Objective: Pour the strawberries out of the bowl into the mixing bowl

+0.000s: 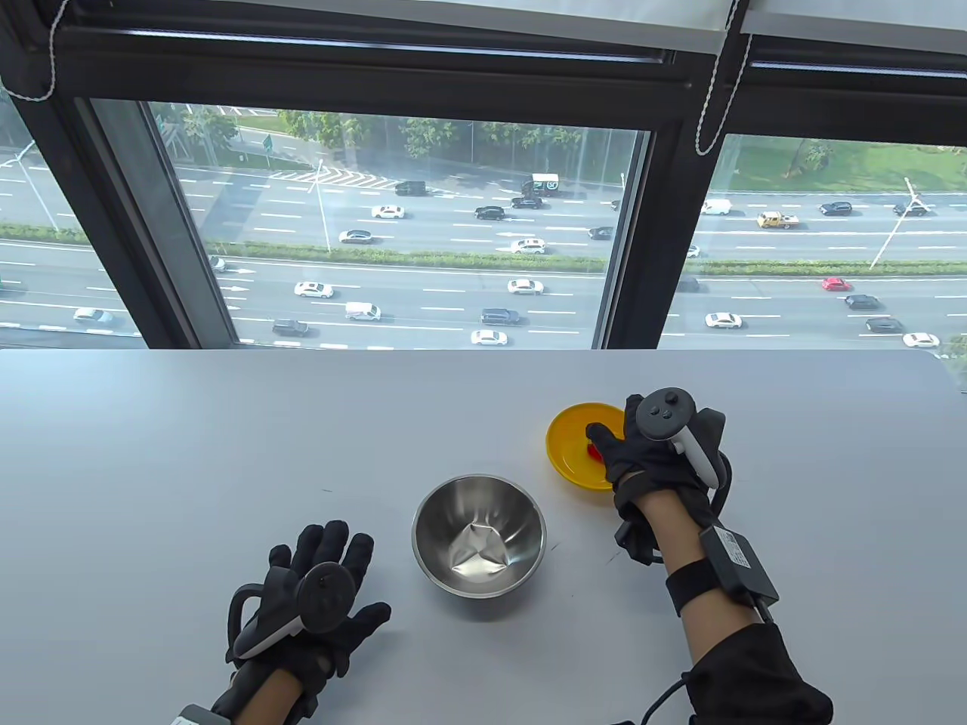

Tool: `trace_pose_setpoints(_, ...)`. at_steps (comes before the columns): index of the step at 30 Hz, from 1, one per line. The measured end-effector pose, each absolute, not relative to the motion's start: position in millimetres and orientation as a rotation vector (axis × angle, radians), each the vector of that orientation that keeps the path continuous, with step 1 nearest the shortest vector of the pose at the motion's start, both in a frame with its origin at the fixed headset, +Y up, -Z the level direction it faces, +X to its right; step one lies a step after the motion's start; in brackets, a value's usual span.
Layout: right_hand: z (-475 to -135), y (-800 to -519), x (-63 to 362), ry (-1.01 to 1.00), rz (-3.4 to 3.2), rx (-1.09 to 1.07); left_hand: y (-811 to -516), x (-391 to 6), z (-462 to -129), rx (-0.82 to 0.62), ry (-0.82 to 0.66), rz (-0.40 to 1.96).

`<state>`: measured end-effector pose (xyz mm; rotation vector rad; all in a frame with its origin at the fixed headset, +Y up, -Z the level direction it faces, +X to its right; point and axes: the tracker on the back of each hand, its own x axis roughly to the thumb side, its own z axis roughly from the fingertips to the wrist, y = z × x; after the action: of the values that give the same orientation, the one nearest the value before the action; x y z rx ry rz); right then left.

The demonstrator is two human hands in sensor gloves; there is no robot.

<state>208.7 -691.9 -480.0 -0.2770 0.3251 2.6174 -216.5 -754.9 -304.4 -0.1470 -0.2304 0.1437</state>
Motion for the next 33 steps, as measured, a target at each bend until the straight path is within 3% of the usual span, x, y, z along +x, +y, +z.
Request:
trace_pose_setpoints(19, -510.4, -756.1, 249.5, 0.439, 2.501, -0.619, -752.8, -220.8, -304.2, -0.141, -0.203, 0.145)
trace_pose_setpoints(33, -504.8, -768.6, 261.6, 0.38, 2.282, -0.672, -753.6, -222.9, -304.6, -0.163, -0.191, 0.141)
